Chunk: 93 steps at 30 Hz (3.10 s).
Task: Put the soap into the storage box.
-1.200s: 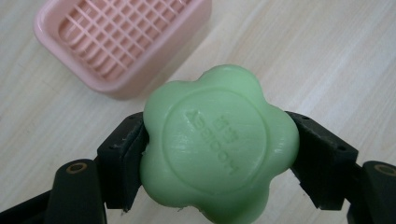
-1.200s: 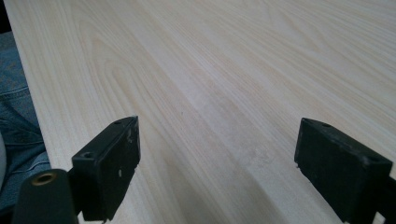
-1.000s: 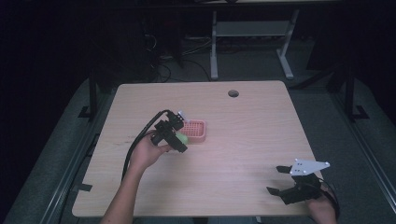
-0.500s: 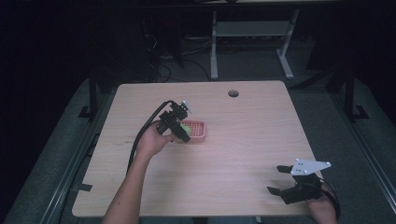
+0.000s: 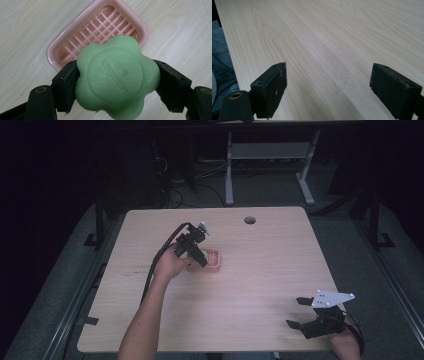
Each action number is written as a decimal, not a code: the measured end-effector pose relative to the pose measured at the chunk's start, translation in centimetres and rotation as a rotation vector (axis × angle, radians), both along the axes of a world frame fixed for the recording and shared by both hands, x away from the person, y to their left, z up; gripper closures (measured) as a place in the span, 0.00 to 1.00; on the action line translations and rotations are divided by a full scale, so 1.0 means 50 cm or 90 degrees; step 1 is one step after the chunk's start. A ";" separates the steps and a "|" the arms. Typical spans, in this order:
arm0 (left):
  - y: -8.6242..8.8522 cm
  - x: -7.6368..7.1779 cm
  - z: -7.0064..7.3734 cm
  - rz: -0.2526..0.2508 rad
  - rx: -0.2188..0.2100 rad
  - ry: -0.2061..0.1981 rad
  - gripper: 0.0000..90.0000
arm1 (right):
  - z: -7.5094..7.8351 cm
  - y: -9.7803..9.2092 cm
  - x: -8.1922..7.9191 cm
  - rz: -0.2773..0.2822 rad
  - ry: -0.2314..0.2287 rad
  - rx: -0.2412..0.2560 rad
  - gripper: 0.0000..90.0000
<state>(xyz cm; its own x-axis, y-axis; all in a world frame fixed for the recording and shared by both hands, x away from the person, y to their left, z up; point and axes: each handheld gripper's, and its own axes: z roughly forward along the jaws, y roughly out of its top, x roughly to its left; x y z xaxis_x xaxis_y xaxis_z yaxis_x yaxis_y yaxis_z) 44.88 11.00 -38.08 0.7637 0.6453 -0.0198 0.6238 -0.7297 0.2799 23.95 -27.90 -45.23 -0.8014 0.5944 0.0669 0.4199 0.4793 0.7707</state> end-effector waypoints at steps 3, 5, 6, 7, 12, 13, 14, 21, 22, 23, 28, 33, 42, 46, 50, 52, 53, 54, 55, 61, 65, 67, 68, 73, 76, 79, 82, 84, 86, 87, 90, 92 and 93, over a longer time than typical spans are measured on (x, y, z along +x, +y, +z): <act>-0.007 0.012 -0.002 0.012 -0.005 0.001 0.30 | 0.000 0.000 0.000 -0.001 0.000 0.001 0.15; -0.011 0.019 0.000 0.009 0.000 0.003 0.30 | 0.000 0.000 -0.001 0.000 0.001 0.002 0.15; -0.015 0.024 0.001 0.011 0.004 0.000 0.30 | 0.000 0.000 -0.001 -0.001 0.001 0.002 0.15; -0.018 0.027 0.001 0.015 0.002 -0.001 0.30 | 0.000 0.000 -0.001 0.001 0.002 0.003 0.15; -0.032 0.046 -0.005 0.023 0.007 0.011 0.29 | 0.001 0.000 -0.001 0.002 0.000 0.003 0.15; -0.032 0.046 -0.005 0.023 0.007 0.011 0.30 | 0.001 0.000 -0.001 0.002 0.000 0.003 0.15; -0.034 0.051 -0.009 0.026 0.002 0.017 0.29 | 0.001 0.000 -0.001 0.002 -0.001 0.004 0.15; -0.041 0.066 -0.029 0.044 0.012 0.030 0.29 | 0.002 0.000 -0.001 0.004 -0.003 0.004 0.15; -0.040 0.069 -0.035 0.049 0.021 0.032 0.29 | 0.002 0.000 -0.001 0.004 -0.003 0.004 0.15; -0.037 0.075 -0.043 0.060 0.025 0.038 0.29 | 0.002 0.000 -0.001 0.003 -0.003 0.005 0.15; -0.036 0.077 -0.052 0.067 0.016 0.046 0.29 | 0.001 0.000 -0.002 0.004 -0.003 0.004 0.15; -0.039 0.077 -0.054 0.067 0.012 0.038 0.29 | 0.001 0.001 -0.001 0.006 -0.002 0.003 0.15; -0.039 0.077 -0.066 0.068 0.015 0.044 0.29 | 0.000 0.001 -0.002 0.007 -0.001 0.004 0.15; -0.036 0.077 -0.073 0.086 0.000 0.049 0.29 | 0.000 0.002 -0.002 0.006 -0.002 0.004 0.15; -0.036 0.075 -0.073 0.087 0.002 0.051 0.29 | 0.000 0.002 -0.002 0.008 0.000 -0.001 0.15; -0.036 0.075 -0.072 0.084 0.008 0.050 0.29 | 0.000 0.003 -0.002 0.007 0.001 0.000 0.15; -0.036 0.074 -0.071 0.086 0.004 0.049 0.29 | 0.000 0.003 -0.002 0.007 0.000 -0.001 0.15; -0.035 0.074 -0.070 0.085 0.004 0.046 0.29 | 0.000 0.004 -0.002 0.006 0.001 -0.001 0.15; -0.035 0.074 -0.069 0.082 0.004 0.044 0.29 | 0.000 0.003 -0.002 0.006 0.001 -0.001 0.15; -0.028 0.072 -0.058 0.079 -0.007 0.037 0.29 | 0.000 0.002 -0.001 0.009 -0.002 -0.001 0.15; -0.027 0.068 -0.052 0.074 -0.004 0.027 0.28 | 0.000 0.003 -0.001 0.009 -0.002 -0.002 0.15; -0.025 0.064 -0.048 0.074 -0.008 0.022 0.28 | 0.000 0.002 -0.001 0.009 -0.002 -0.002 0.15; -0.024 0.062 -0.045 0.075 -0.013 0.017 0.28 | -0.001 0.002 -0.001 0.009 -0.002 -0.003 0.15; -0.015 0.053 -0.038 0.069 -0.013 0.011 0.28 | -0.001 0.005 -0.001 0.005 0.003 -0.004 0.15; -0.010 0.046 -0.032 0.069 -0.020 0.002 0.28 | -0.001 0.005 -0.002 0.003 0.004 -0.004 0.15; -0.007 0.036 -0.024 0.062 -0.023 -0.009 0.28 | -0.003 0.005 -0.001 0.003 0.006 -0.005 0.15; -0.003 0.028 -0.019 0.057 -0.031 -0.014 0.27 | -0.003 0.004 0.000 0.002 0.006 -0.007 0.15; 0.000 0.025 -0.016 0.058 -0.034 -0.016 0.27 | -0.003 0.004 -0.001 -0.001 0.008 -0.004 0.15; 0.002 0.021 -0.013 0.056 -0.034 -0.017 0.26 | -0.002 0.004 -0.001 -0.002 0.003 0.000 0.15; 0.003 0.019 -0.012 0.052 -0.037 -0.019 0.26 | -0.003 0.003 0.000 -0.001 -0.001 0.000 0.15; 0.004 0.012 -0.008 0.051 -0.045 -0.022 0.26 | -0.004 0.001 0.001 -0.001 -0.001 -0.004 0.15; 0.004 0.007 -0.007 0.050 -0.049 -0.023 0.26 | -0.004 0.001 0.001 -0.002 -0.003 -0.003 0.15; 0.004 0.006 -0.007 0.047 -0.048 -0.025 0.26 | -0.004 0.001 0.001 -0.003 -0.003 -0.003 0.15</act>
